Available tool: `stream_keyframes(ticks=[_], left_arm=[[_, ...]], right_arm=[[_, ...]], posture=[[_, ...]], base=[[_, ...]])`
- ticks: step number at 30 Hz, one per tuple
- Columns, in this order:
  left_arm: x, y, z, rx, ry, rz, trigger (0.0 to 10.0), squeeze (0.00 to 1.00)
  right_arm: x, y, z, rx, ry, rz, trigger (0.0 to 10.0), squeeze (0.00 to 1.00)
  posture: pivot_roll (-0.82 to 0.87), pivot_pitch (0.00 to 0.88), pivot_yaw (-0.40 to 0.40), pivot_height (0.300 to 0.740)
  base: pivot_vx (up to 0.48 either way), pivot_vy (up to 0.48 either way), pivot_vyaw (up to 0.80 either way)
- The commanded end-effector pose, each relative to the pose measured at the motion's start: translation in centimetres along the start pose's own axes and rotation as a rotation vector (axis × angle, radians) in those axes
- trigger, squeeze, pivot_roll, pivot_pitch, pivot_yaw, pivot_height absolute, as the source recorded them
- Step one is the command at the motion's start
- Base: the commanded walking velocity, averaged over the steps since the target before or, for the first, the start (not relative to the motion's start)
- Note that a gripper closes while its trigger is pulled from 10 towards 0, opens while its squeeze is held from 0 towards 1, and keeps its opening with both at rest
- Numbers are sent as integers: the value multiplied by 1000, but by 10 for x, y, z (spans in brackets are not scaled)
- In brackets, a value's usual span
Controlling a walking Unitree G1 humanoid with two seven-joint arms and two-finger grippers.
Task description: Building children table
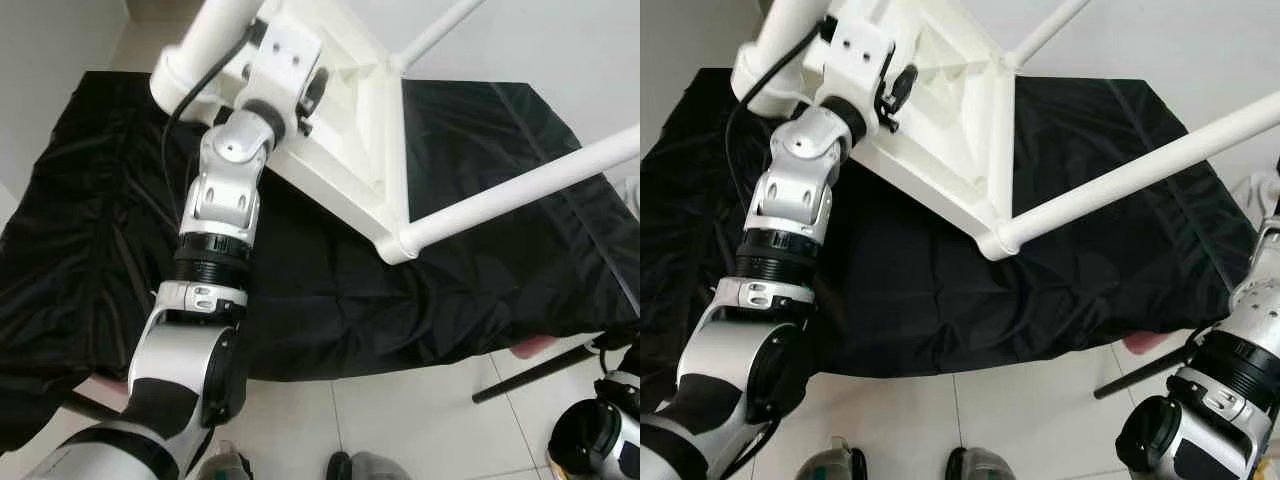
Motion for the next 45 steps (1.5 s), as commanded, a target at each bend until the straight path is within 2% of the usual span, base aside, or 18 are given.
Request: stream_keyframes(ticks=[1, 5, 7, 8, 9, 14, 16, 17, 19, 20, 21, 22, 28, 35, 36, 37, 40, 45], left_arm=[[1, 56, 11, 359, 40, 17, 10000, 0], [9, 56, 10, 334, 20, 23, 10000, 0], [18, 57, 9, 313, 0, 17, 10000, 0], [27, 56, 9, 290, -19, -3, 10000, 0], [39, 54, 10, 245, -44, -2, 10000, 0], [41, 52, 10, 228, -45, -8, 10000, 0], [46, 49, 12, 218, -50, -12, 10000, 0], [46, 49, 12, 218, -50, -12, 10000, 0], [50, 46, 12, 201, -60, -10, 10000, 0], [51, 45, 13, 197, -63, -9, 10000, 0], [51, 45, 13, 197, -63, -9, 10000, 0], [52, 43, 13, 189, -65, -5, 10000, 0], [57, 38, 13, 173, -70, -3, 10000, 0], [61, 33, 15, 150, -75, -3, 10000, 0], [61, 31, 16, 145, -77, -1, 10000, 0], [61, 30, 17, 136, -76, 5, 10000, 0], [61, 28, 18, 120, -78, 11, 10000, 0], [52, 14, 22, 18, -71, 38, 10000, 0]], right_arm=[[-44, -85, 56, -379, 200, -9, 0, 0], [-54, -89, 62, -392, 247, 8, 0, 0], [-65, -92, 66, -394, 300, 11, 0, 0], [-82, -90, 71, -377, 374, -1, 0, 0], [-113, -80, 77, -311, 506, -22, 0, 0], [-125, -73, 79, -268, 555, -36, 0, 0], [-157, -58, 88, -203, 693, -71, 0, 0], [-157, -58, 88, -203, 693, -71, 0, 0], [-182, -44, 97, -143, 796, -94, 275, 0], [-189, -38, 99, -120, 827, -96, 1137, 0], [-189, -38, 99, -120, 827, -96, 1137, 0], [-199, -32, 103, -95, 870, -96, 10000, 0], [-223, -16, 113, -32, 978, -130, 10000, 0], [-225, -13, 117, 17, 1000, -118, 10000, 0], [-223, -14, 116, 23, 979, -114, 10000, 898], [-219, -15, 114, 34, 948, -113, 10000, 1000], [-217, -18, 112, 24, 924, -89, 10000, 1000], [-210, -37, 112, -67, 871, -19, 10000, 1000]], posture=[[53, 127, 14, 740], [56, 128, 14, 740], [57, 128, 14, 740], [57, 128, 14, 740], [71, 122, 13, 740], [73, 120, 13, 740], [80, 113, 4, 740], [80, 113, 4, 740], [81, 112, 3, 740], [80, 112, 2, 740], [80, 112, 2, 740], [79, 112, 0, 740], [87, 114, -9, 740], [98, 117, -14, 740], [100, 119, -15, 740], [103, 121, -17, 740], [103, 121, -17, 740], [106, 125, -19, 740]], base=[[0, 0, -413], [0, 0, -103], [0, 0, 0], [0, 0, 0], [0, 0, 0], [0, 0, 0], [0, 0, 0], [0, 0, 0], [0, 0, 0], [0, 0, 0], [0, 0, 0], [0, 0, 0], [0, 0, 0], [0, 0, 0], [0, 0, 0], [0, 0, 0], [0, 0, 0], [0, 0, 0]])
Point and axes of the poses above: a point about 5 cm out from each wrist's last joint towards the gripper, its own z axis pointing back from the gripper into the wrist, its own x axis along the axis of the wrist's last joint, y = z × x, the point moved 4 cm from there along -z, pointing out of the wrist towards the gripper, and after that the axes turned 7 degrees about -z, right-handed, at the moved point
